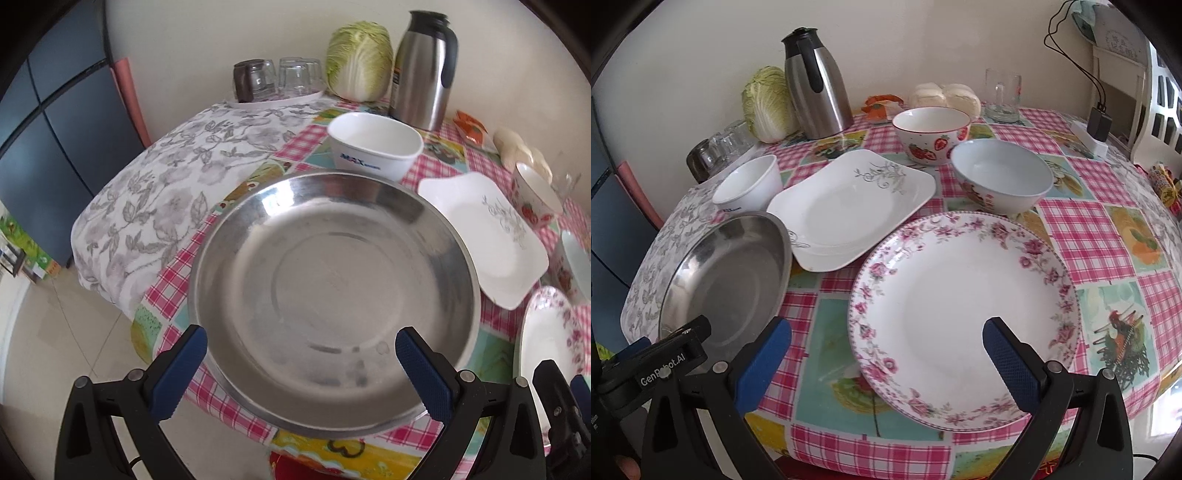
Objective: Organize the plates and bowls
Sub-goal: 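Move the left tool to the steel basin rim and close on it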
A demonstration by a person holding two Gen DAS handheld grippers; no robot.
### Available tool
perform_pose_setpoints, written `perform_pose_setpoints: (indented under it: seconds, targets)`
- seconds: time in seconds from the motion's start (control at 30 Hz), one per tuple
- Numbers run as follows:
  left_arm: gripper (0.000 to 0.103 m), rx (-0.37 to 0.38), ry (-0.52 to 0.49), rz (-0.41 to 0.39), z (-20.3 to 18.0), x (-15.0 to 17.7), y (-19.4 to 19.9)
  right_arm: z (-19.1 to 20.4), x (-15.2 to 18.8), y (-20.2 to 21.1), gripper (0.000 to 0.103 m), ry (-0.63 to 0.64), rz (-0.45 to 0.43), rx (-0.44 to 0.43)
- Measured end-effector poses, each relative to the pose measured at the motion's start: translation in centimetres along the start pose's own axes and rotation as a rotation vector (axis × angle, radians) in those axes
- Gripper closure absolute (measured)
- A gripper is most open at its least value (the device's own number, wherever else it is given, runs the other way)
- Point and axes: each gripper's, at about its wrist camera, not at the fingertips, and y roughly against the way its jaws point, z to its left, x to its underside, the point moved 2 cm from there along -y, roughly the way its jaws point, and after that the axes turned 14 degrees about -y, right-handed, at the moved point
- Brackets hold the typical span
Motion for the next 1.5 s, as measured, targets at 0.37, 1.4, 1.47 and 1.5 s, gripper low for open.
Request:
perform_pose_setpoints:
  seconds: [0.37, 1.4, 1.47, 1.5]
  targets:
    - [0.0, 0.033, 0.121, -0.06, 4.2, -0.1, -1.4, 2.6, 1.1, -1.4, 0.0, -0.029, 0.013, -0.088]
    - [0.035, 0.036, 0.141, 0.021, 6.7, 0.5, -6.3, 6.2, 2.8, -3.9, 0.045, 0.054, 0.086, -0.165]
    - [0.038, 0.029, 0.13, 0.019, 6.7, 0.3, -6.4, 6.3, 2.8, -4.1, 0.055, 0.06, 0.092, -0.162]
    - [0.042, 0.028, 0.126, 0.017, 6.7, 0.3, -6.4, 6.4, 2.9, -4.2, 0.058, 0.062, 0.096, -0.161]
